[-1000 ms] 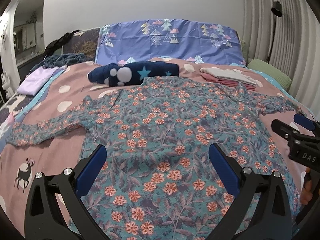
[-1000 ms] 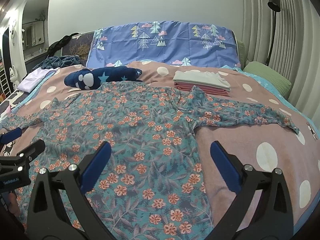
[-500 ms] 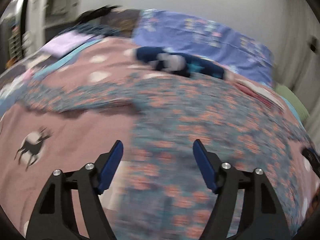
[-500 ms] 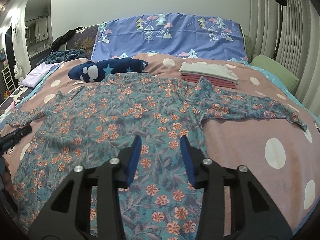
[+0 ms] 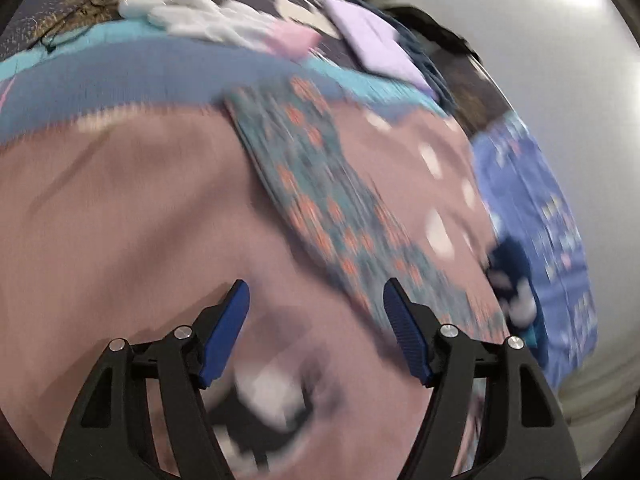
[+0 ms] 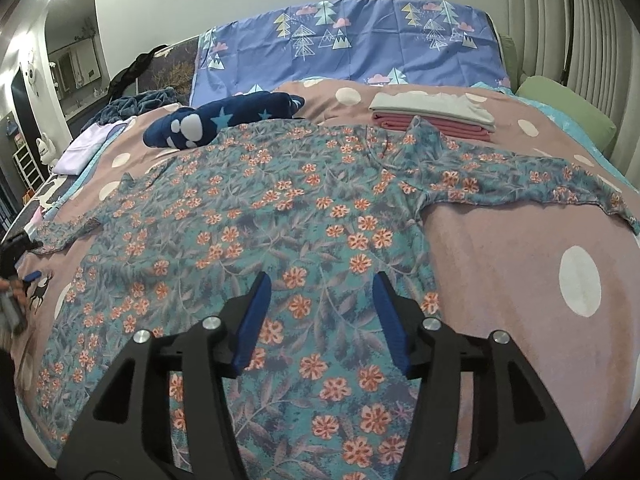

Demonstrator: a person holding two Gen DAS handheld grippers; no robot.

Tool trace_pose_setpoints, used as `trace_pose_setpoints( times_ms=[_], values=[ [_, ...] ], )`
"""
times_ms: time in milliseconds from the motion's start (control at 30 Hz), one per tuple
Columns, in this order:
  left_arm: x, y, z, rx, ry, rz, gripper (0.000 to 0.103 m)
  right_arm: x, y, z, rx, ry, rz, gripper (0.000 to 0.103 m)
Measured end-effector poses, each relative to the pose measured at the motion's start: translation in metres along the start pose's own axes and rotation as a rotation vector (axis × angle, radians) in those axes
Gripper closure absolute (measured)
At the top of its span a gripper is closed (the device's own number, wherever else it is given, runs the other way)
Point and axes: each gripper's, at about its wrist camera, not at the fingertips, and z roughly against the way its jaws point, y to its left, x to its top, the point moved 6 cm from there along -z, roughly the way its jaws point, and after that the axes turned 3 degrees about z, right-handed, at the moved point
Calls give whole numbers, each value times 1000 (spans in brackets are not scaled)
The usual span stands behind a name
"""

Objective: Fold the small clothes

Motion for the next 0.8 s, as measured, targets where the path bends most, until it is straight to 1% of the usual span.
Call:
trace_pose_setpoints(
  times_ms=[33, 100, 167, 200, 267, 300, 333, 367, 400, 433, 500, 533, 600, 633, 700, 733, 800],
  values=[
    [13, 2, -6, 29, -30, 13, 32, 1, 1, 0, -7, -2, 4, 46],
    [31, 5, -14, 55, -70, 26, 32, 3, -1, -1, -18, -6, 8, 44],
    [42, 5, -19, 73, -89, 44, 32, 4, -3, -1, -30, -9, 3, 43],
    [46, 3, -20, 83, -95, 53, 34, 4, -5, -1, -32, -8, 0, 43],
    [51, -7, -18, 100, -120, 34, 64, 4, -9, -4, -40, -4, -8, 43],
    [52, -19, -18, 33, -95, -1, 97, 4, -11, -5, -44, -1, -13, 43],
    [50, -32, -16, -16, -74, -19, 101, 3, -12, -7, -46, 2, -19, 43],
    [44, -48, -9, -47, -79, -49, 101, 3, -14, -9, -46, 7, -25, 43],
    [38, -71, 0, -85, -92, -112, 101, 3, -15, -10, -45, 11, -30, 43],
    [27, -100, 11, -132, -100, -194, 101, 3, -15, -12, -43, 13, -35, 43],
    [2, -146, 26, -215, -87, -307, 101, 2, -14, -15, -32, 17, -46, 43],
    [-22, -182, 38, -282, -66, -391, 101, 2, -13, -15, -27, 17, -48, 43],
    [-63, -228, 55, -370, -41, -512, 101, 2, -10, -16, -18, 16, -46, 43],
    [-81, -243, 62, -403, -25, -550, 101, 1, -9, -16, -15, 15, -45, 43],
    [-141, -289, 75, -509, 51, -660, 101, 0, -10, -15, -13, 15, -37, 43],
    [-160, -300, 77, -536, 71, -689, 101, -1, -11, -15, -18, 15, -36, 43],
    [-219, -329, 83, -613, 150, -769, 101, -3, -18, -15, -35, 14, -45, 42]
  ],
)
